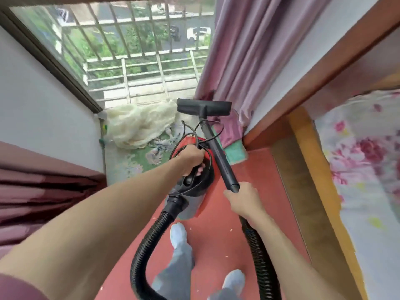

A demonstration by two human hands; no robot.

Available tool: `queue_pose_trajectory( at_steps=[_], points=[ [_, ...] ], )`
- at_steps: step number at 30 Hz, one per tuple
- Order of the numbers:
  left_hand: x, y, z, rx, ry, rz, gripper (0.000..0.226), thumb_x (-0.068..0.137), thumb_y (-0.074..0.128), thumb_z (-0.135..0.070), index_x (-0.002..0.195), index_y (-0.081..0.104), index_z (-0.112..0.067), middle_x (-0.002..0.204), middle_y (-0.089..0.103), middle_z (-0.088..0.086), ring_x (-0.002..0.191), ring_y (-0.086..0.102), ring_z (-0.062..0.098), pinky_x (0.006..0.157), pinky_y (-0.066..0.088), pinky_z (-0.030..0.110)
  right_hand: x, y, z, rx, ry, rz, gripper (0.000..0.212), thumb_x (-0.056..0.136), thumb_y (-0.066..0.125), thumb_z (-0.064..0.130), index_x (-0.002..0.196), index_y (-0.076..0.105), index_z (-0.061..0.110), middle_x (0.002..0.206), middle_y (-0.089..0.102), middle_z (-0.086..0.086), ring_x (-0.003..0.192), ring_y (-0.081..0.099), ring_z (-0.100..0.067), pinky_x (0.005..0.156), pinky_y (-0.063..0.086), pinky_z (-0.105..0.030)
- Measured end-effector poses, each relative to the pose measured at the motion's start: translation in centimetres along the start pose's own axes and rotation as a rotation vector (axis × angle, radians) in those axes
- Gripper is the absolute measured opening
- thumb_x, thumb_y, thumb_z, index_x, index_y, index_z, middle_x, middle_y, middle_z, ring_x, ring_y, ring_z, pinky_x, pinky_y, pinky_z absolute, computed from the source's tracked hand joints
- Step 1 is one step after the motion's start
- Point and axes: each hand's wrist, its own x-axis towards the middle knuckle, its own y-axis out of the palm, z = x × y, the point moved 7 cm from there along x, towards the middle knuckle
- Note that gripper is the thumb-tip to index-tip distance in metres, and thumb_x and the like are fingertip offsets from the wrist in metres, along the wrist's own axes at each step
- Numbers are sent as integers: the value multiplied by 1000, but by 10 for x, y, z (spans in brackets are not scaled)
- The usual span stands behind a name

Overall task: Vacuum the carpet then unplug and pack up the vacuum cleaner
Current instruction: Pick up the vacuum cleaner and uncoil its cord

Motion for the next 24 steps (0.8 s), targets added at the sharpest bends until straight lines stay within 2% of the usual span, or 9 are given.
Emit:
queue_pose_trajectory(
  at_steps=[3, 7, 12, 15, 20, 22, 24],
  points=[
    [-1, 54, 27, 103, -27, 17, 35, 105, 36, -12, 71, 44, -7, 59, 48, 12, 43, 41, 18, 44, 39, 23, -7, 1, -61, 155, 109, 25, 27, 79, 65, 27, 95, 63, 6, 84, 67, -18, 75, 68, -37, 64, 54, -41],
    [-3, 123, 66, 237, -48, 56, 31, 100, 29, -2, 74, 47, -5, 58, 48, 12, 43, 42, 19, 42, 39, 23, -15, 6, -150, 326, 240, 47, 27, 78, 66, 21, 96, 65, 1, 67, 62, -10, 52, 57, -25, 50, 45, -30],
    [6, 199, 117, 315, -45, 91, 26, 98, 26, 1, 90, 51, 0, 64, 51, 12, 46, 44, 21, 44, 40, 26, -6, 15, -255, 537, 333, 68, 18, 82, 67, 11, 92, 65, -4, 59, 59, -7, 43, 50, -19, 46, 42, -28],
    [28, 237, 149, 301, -46, 67, 24, 97, 28, 2, 90, 51, 1, 64, 51, 14, 46, 45, 21, 44, 40, 27, 14, 26, -312, 618, 380, 66, 12, 85, 68, 8, 88, 65, -3, 54, 57, -7, 38, 49, -17, 42, 40, -24],
    [89, 288, 216, 332, -36, 66, 28, 101, 31, -4, 80, 49, -2, 65, 55, 15, 45, 46, 22, 47, 43, 28, 56, 82, -391, 775, 466, 39, 12, 86, 67, 9, 82, 65, -1, 56, 58, -8, 38, 49, -17, 40, 40, -24],
    [119, 305, 247, 391, -28, 79, 28, 102, 32, -7, 85, 52, -1, 74, 61, 20, 47, 48, 24, 53, 46, 30, 72, 119, -416, 830, 500, -19, 11, 86, 67, 9, 81, 66, -1, 56, 59, -7, 39, 49, -18, 40, 41, -23],
    [151, 320, 277, 496, 3, 101, 27, 103, 34, -11, 96, 58, -1, 87, 69, 24, 47, 50, 24, 50, 46, 27, 88, 163, -441, 878, 525, -78, 11, 87, 66, 10, 81, 66, 0, 56, 59, -6, 40, 50, -19, 42, 41, -24]
  ],
)
